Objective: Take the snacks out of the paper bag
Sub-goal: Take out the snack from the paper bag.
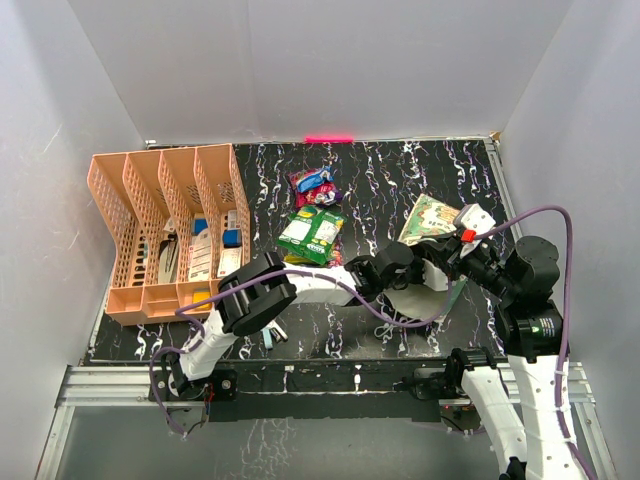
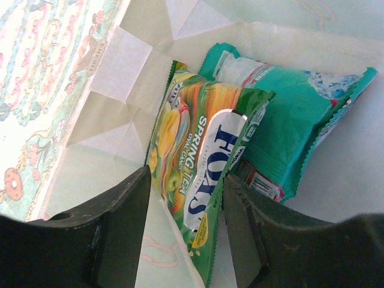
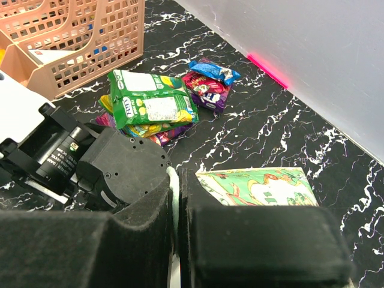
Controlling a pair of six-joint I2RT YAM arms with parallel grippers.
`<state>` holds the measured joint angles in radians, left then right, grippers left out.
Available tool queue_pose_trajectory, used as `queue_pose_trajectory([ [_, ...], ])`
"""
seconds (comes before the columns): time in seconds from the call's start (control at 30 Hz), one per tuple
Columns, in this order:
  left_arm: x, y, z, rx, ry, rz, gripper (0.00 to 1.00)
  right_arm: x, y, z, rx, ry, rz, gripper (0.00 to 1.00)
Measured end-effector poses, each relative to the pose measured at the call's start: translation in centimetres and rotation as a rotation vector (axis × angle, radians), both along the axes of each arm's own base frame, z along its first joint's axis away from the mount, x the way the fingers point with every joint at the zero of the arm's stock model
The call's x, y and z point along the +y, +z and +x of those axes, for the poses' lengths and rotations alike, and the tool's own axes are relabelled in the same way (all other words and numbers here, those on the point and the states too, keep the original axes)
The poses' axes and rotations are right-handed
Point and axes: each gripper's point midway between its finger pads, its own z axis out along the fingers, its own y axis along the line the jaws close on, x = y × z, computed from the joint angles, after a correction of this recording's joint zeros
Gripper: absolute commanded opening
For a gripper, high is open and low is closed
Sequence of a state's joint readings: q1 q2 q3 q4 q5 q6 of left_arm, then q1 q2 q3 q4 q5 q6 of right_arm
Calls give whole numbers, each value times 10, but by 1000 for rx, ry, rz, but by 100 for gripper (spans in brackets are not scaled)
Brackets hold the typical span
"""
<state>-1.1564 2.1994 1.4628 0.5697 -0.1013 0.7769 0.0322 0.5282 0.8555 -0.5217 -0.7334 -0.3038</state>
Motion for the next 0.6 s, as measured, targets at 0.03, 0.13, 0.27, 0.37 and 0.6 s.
queue_pose_trajectory([
  [0.03, -1, -2, 0, -10, -5, 8, 50, 0, 0, 0, 0, 0, 0, 7],
  [0.13, -2, -5, -2, -33, -18, 29, 52, 0, 0, 0, 0, 0, 1, 7],
  [0.27, -1, -10, -4, -52, -33, 54, 53, 0, 0, 0, 1, 3, 2, 7],
  [0.37, 0, -13, -3, -63, -39, 67, 51, 1, 0, -1, 3, 4, 4, 7],
  [0.6, -9, -33, 5, -96, -31, 110, 50, 1, 0, -1, 9, 2, 11, 7],
])
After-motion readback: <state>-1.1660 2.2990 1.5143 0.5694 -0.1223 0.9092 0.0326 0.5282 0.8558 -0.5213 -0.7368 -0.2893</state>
